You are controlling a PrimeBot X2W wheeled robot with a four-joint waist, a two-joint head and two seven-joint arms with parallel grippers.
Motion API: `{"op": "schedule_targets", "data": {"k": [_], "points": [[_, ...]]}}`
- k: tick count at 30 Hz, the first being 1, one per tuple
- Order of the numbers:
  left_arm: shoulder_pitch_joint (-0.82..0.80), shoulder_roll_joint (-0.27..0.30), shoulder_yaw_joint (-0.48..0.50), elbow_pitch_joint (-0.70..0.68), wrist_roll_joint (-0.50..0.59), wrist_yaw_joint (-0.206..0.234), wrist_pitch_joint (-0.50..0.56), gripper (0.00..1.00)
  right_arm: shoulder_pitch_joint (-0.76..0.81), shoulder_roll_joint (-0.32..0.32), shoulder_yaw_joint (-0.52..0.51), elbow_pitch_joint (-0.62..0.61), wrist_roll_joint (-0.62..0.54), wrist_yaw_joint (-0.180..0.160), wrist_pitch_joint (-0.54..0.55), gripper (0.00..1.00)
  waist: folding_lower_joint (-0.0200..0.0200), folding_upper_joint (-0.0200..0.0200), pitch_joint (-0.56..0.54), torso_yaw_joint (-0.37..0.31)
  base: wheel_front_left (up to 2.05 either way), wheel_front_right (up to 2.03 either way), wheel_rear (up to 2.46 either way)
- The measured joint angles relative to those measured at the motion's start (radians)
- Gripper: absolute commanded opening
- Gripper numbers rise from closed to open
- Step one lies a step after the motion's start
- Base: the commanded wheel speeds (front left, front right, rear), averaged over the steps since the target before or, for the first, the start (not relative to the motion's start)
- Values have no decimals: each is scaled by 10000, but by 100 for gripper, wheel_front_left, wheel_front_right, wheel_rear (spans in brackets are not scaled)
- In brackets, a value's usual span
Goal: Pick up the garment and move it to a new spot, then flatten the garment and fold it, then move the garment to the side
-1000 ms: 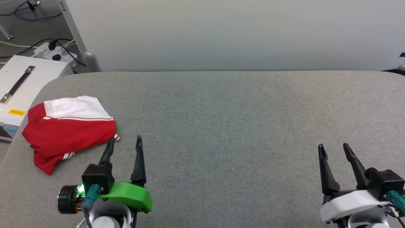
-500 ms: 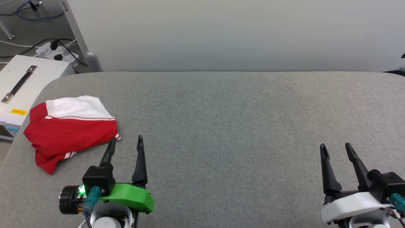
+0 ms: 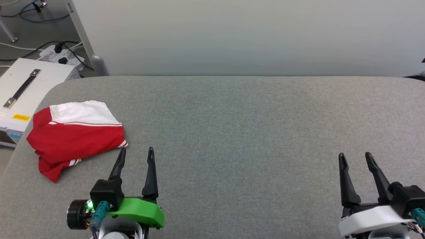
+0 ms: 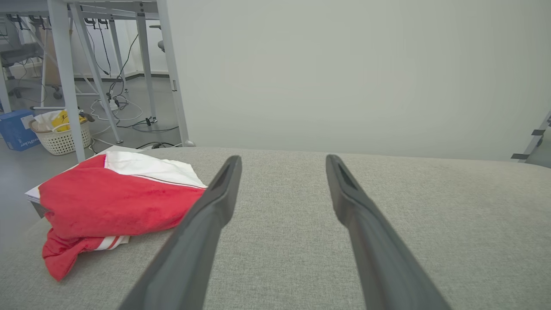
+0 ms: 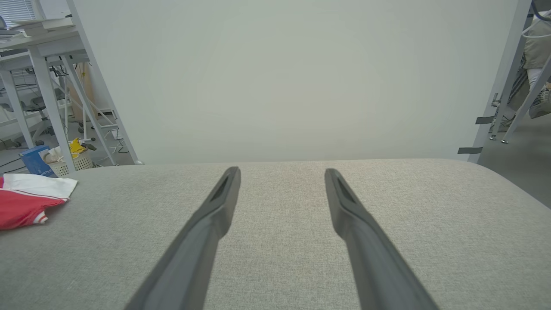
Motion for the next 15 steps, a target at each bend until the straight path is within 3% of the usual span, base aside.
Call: {"op": "schedule_targets", "data": {"k": [15], "points": [[146, -2, -54, 31, -297, 75, -316, 100, 190, 0, 8, -36, 234, 0, -309, 100, 1, 0, -23, 58, 0, 0, 0]]}}
